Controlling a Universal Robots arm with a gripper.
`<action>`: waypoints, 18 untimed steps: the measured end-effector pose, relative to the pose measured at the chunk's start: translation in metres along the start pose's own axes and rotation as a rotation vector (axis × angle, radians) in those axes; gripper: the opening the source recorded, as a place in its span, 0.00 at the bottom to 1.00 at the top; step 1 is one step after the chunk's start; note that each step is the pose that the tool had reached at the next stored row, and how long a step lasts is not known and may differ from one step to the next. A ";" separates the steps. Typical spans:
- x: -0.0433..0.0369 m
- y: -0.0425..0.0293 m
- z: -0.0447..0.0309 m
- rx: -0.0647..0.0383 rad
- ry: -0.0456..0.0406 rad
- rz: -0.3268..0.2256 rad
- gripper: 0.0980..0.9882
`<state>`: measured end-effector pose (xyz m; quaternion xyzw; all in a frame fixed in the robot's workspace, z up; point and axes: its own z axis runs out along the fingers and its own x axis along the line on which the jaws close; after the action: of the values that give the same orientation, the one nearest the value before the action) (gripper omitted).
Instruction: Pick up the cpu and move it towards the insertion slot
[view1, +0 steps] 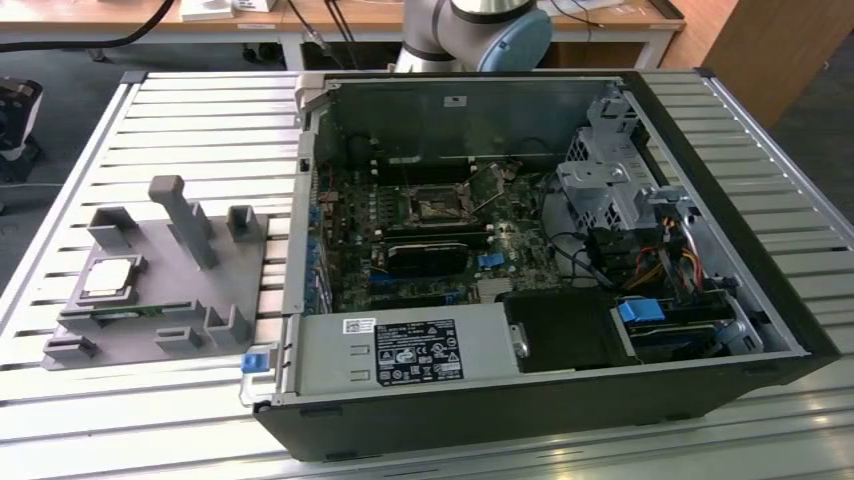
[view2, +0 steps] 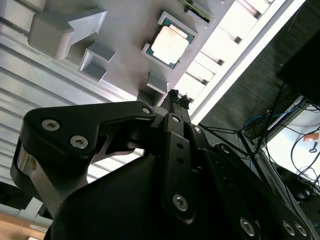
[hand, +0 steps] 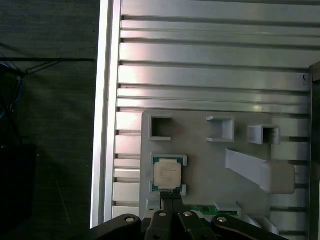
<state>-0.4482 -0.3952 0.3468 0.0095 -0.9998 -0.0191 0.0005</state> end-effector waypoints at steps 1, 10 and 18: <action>0.0001 0.0000 0.0003 0.000 0.0000 0.000 0.01; 0.0008 -0.0004 0.0038 0.000 0.0000 0.000 0.01; 0.0009 -0.0018 0.0097 0.001 0.0001 0.000 0.01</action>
<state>-0.4490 -0.3967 0.3370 0.0096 -0.9998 -0.0184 0.0005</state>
